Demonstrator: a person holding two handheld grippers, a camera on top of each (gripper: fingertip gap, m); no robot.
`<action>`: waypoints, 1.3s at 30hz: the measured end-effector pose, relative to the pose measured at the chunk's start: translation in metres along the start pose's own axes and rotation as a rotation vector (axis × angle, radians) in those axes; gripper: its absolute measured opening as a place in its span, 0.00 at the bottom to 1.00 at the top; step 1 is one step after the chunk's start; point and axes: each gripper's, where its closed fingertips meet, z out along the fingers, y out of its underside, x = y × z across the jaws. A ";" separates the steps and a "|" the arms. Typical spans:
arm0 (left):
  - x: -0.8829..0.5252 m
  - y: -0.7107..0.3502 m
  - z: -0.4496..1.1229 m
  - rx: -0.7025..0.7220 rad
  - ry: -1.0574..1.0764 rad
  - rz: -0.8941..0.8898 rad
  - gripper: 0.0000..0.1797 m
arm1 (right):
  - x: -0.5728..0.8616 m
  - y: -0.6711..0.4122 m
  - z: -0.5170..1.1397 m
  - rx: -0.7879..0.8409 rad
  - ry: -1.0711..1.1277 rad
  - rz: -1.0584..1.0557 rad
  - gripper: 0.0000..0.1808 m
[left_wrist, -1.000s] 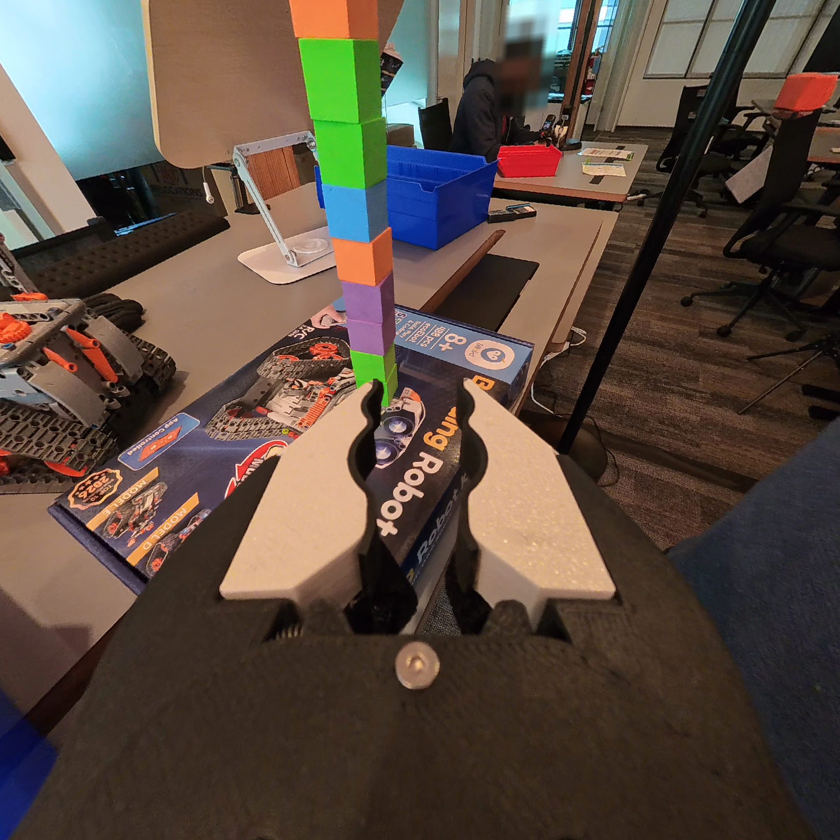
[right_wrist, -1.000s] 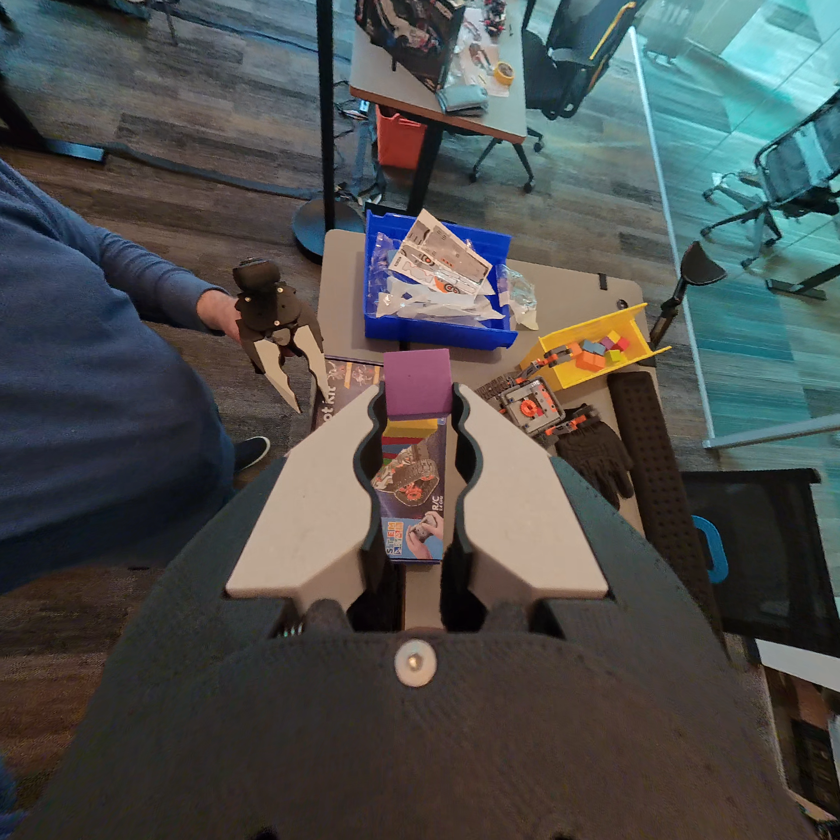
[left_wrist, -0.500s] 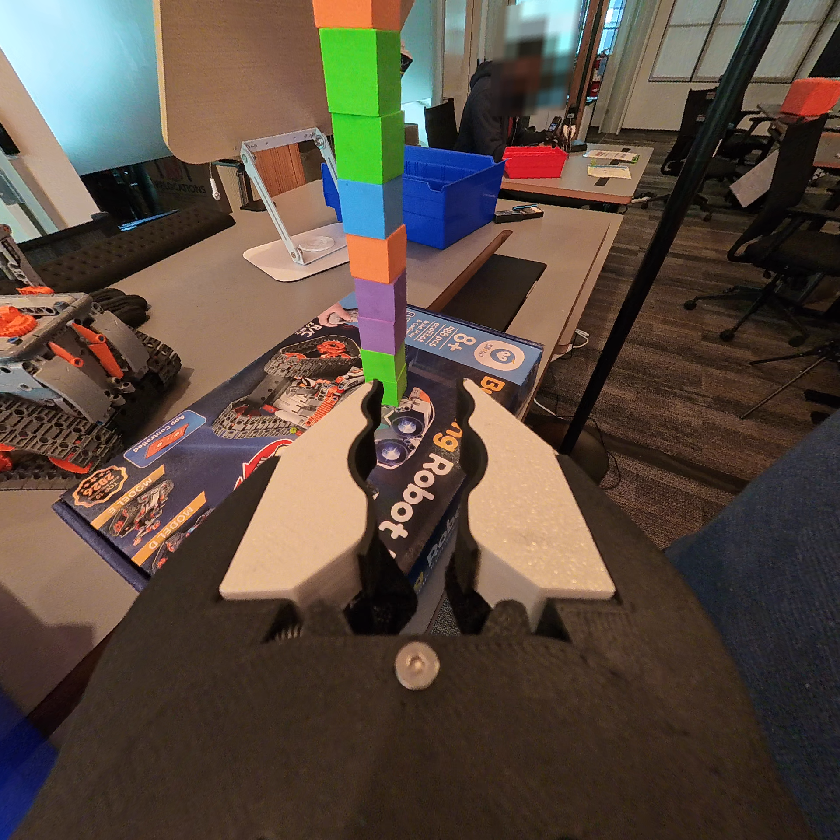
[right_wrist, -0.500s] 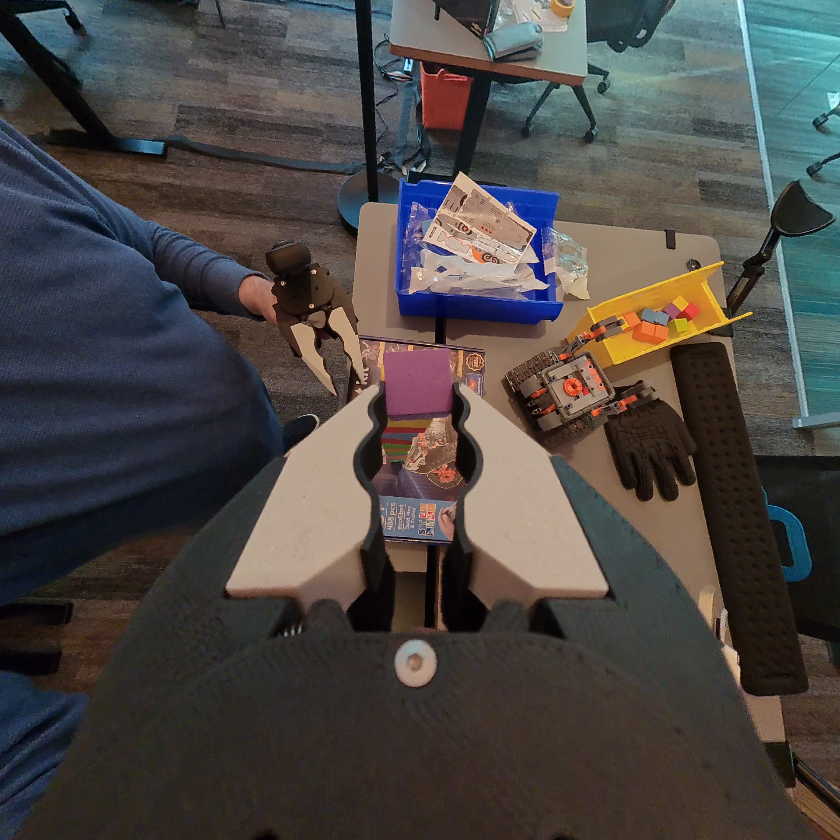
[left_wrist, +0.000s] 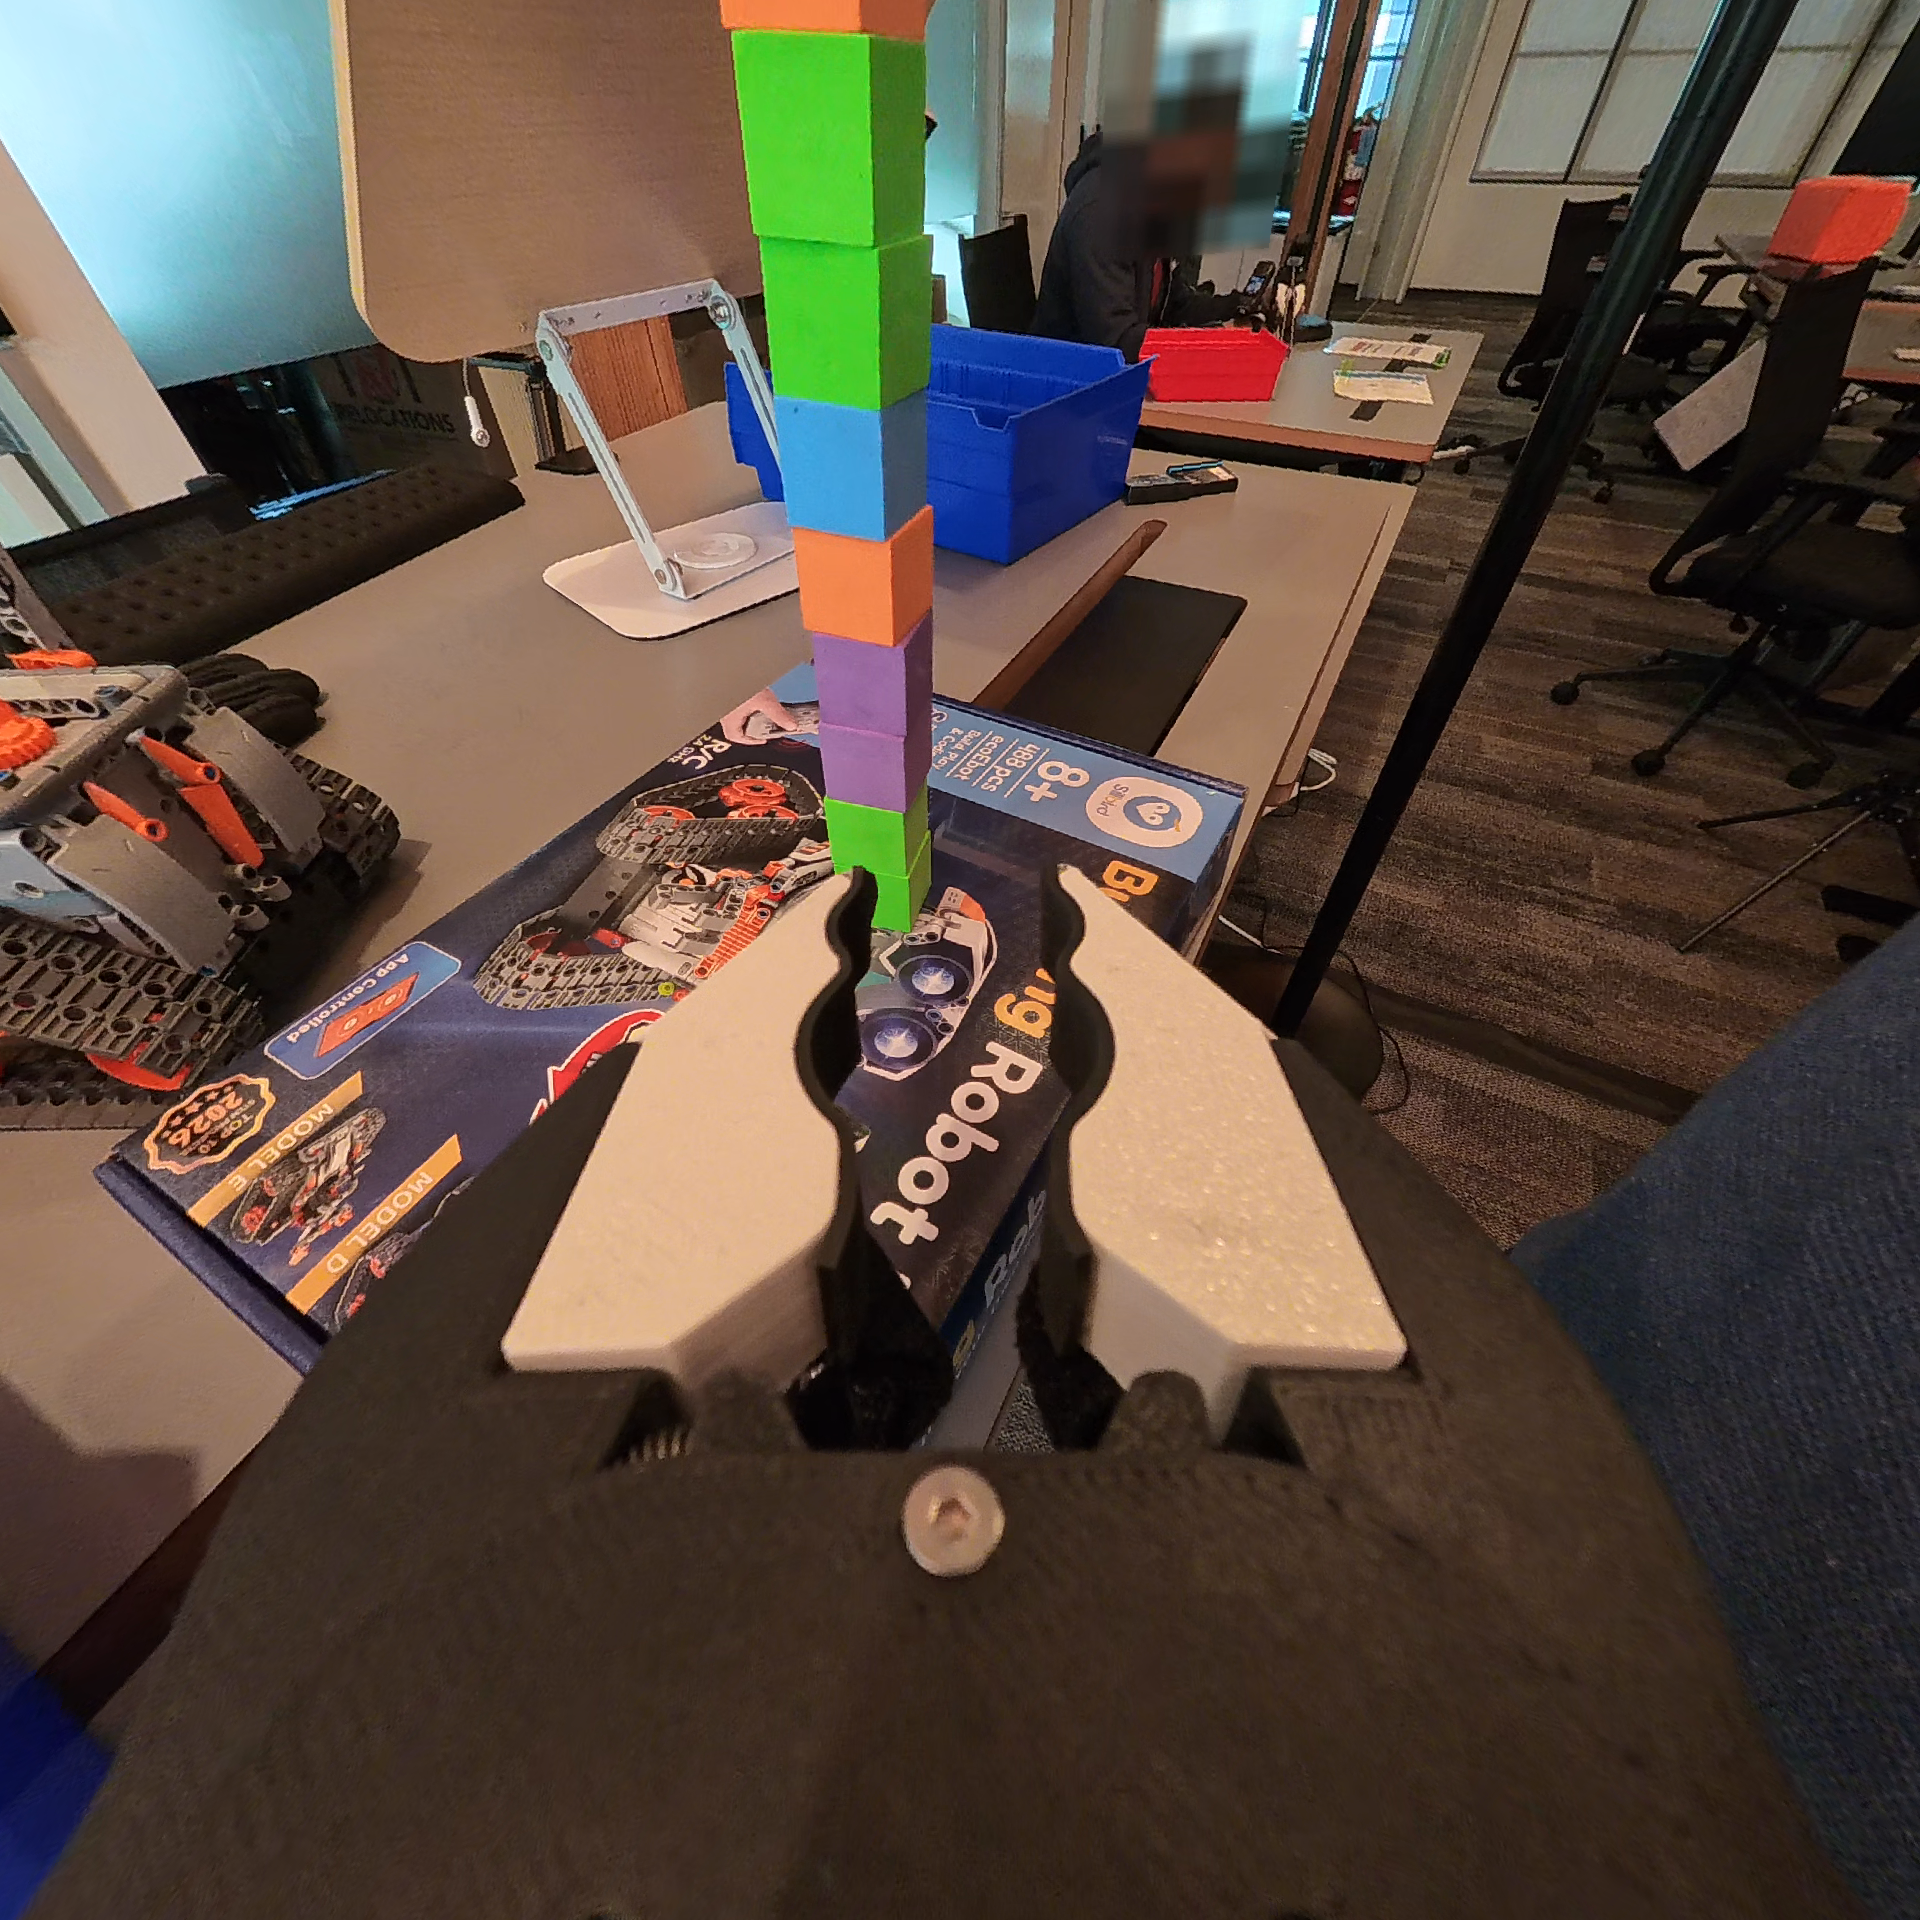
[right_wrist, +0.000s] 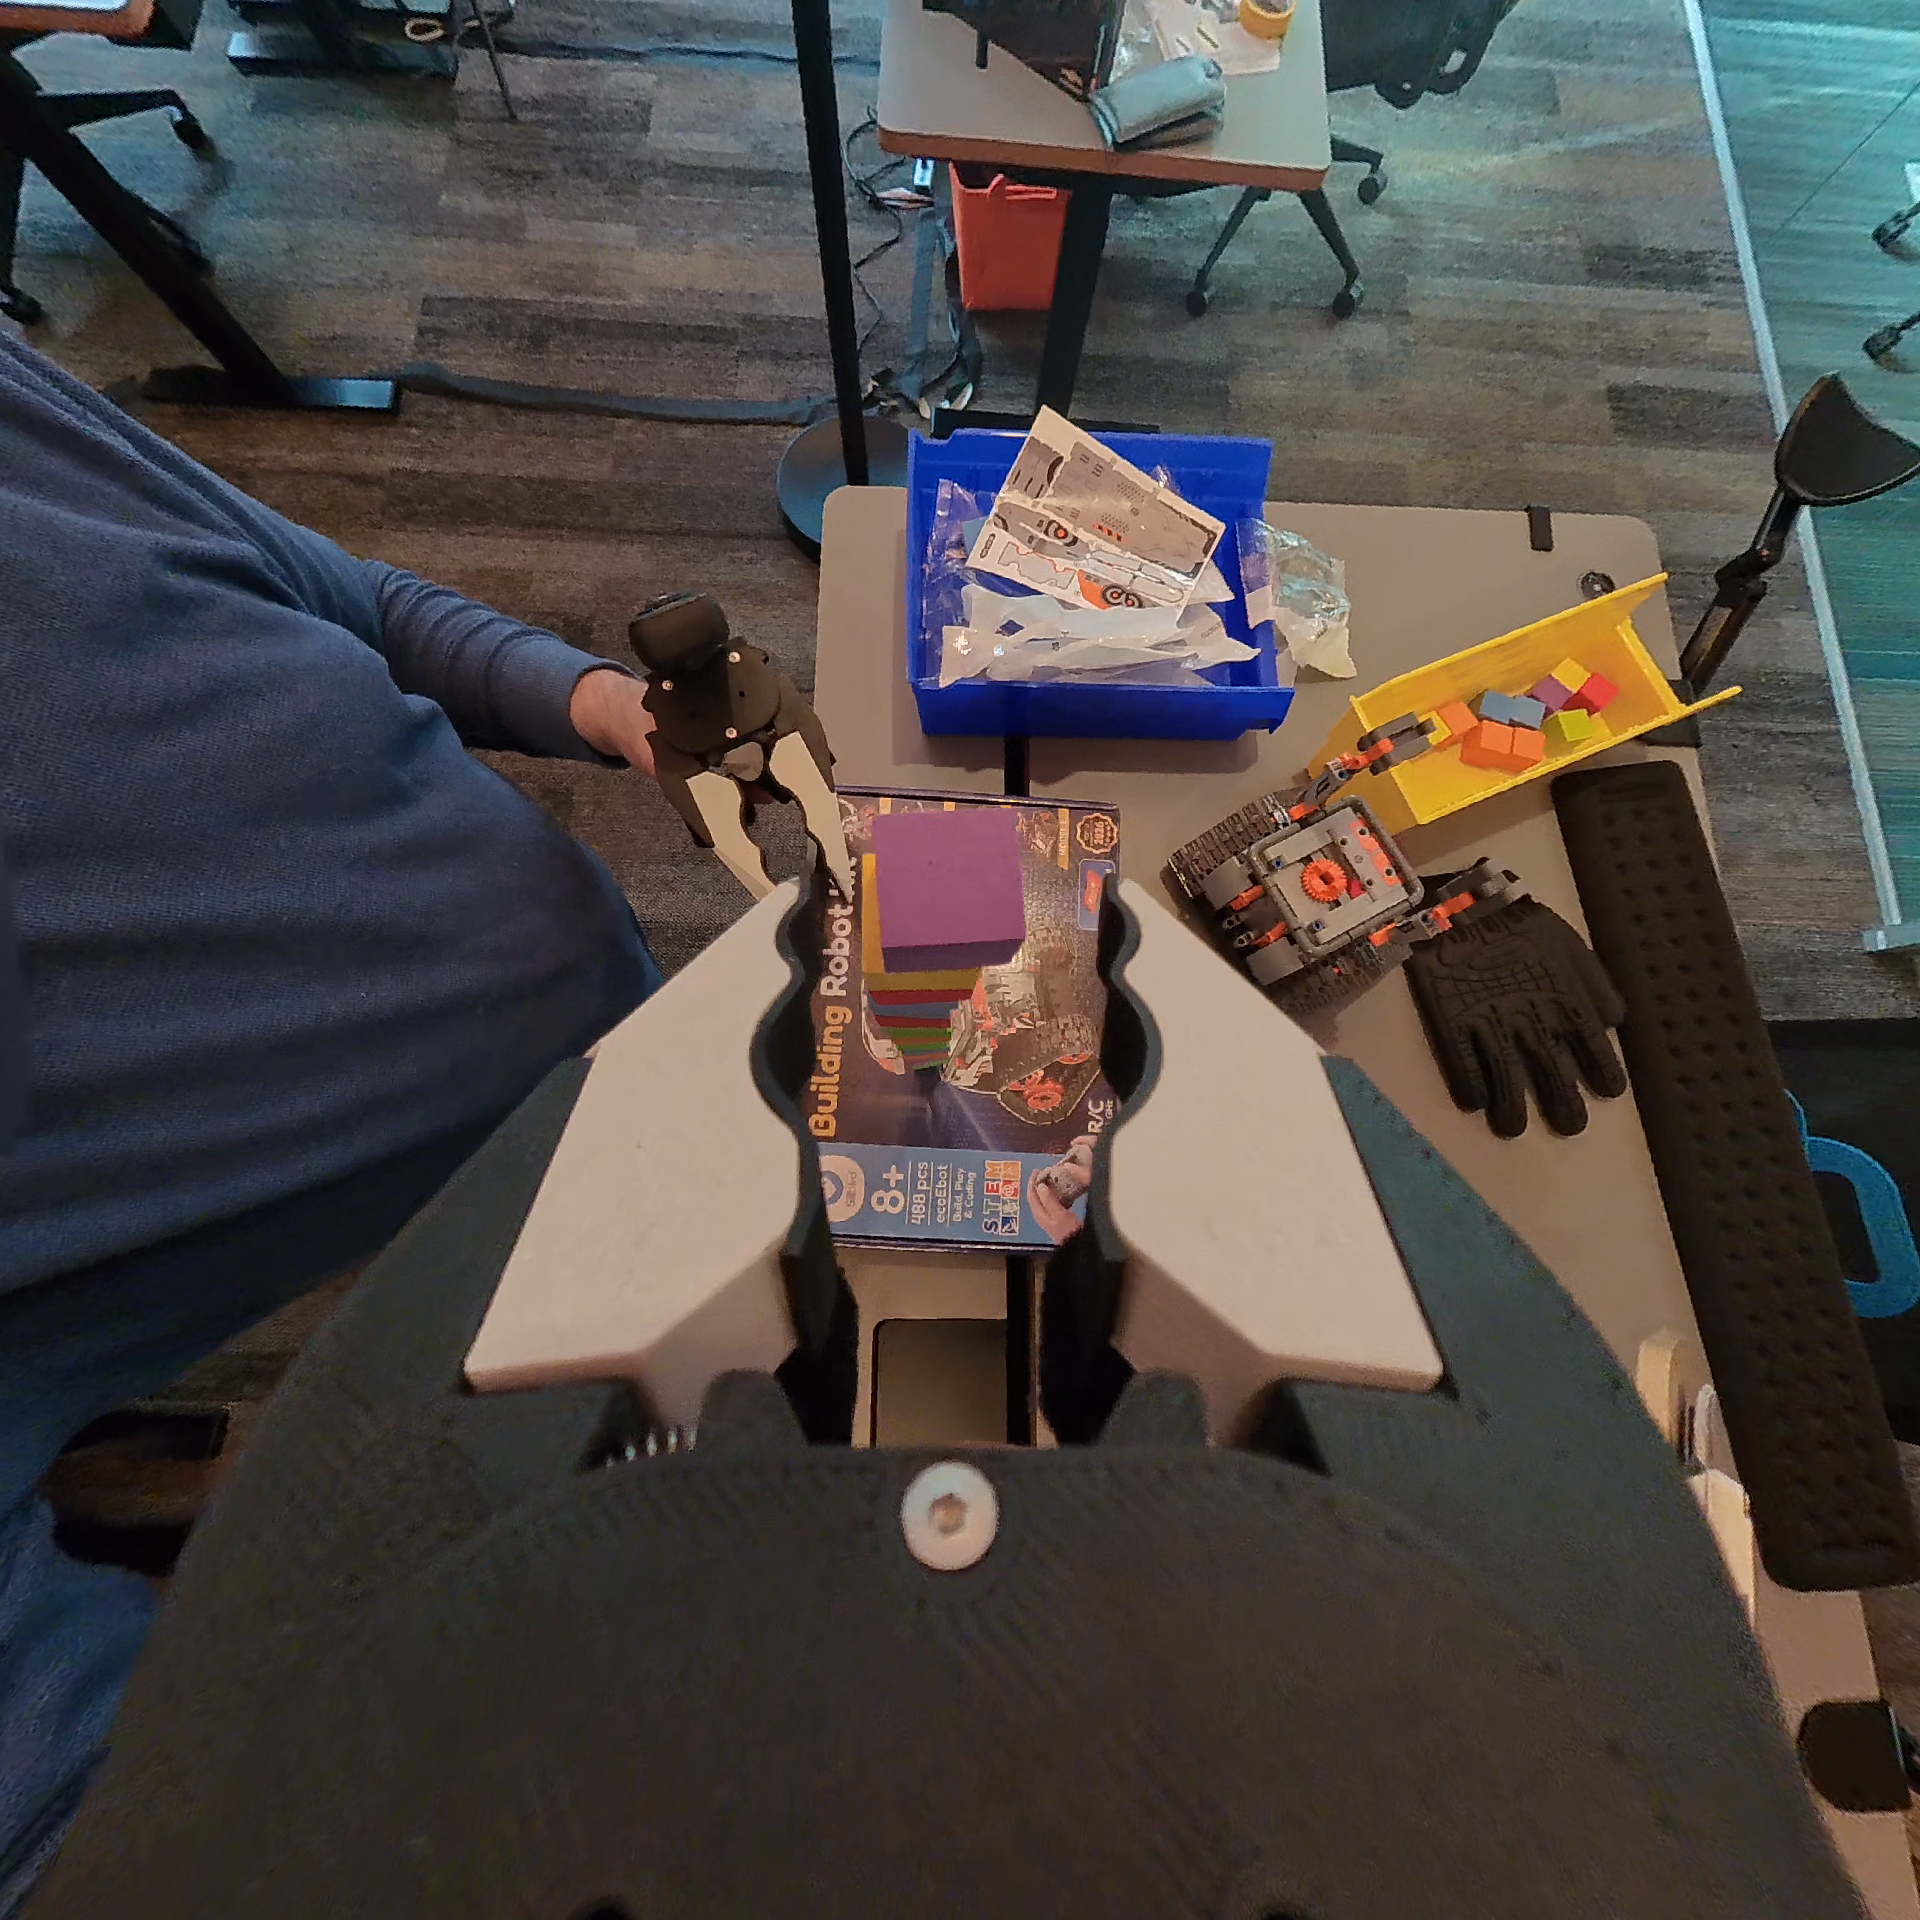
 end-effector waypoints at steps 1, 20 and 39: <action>0.000 0.000 0.000 -0.001 0.001 0.001 0.17 | 0.000 -0.001 -0.001 0.007 0.001 -0.003 0.28; 0.001 0.001 0.003 -0.006 0.004 0.002 0.17 | -0.011 -0.002 0.001 0.022 0.010 -0.007 0.15; 0.003 0.002 0.003 -0.008 0.008 0.001 0.17 | -0.003 0.002 0.006 0.014 0.029 0.021 0.23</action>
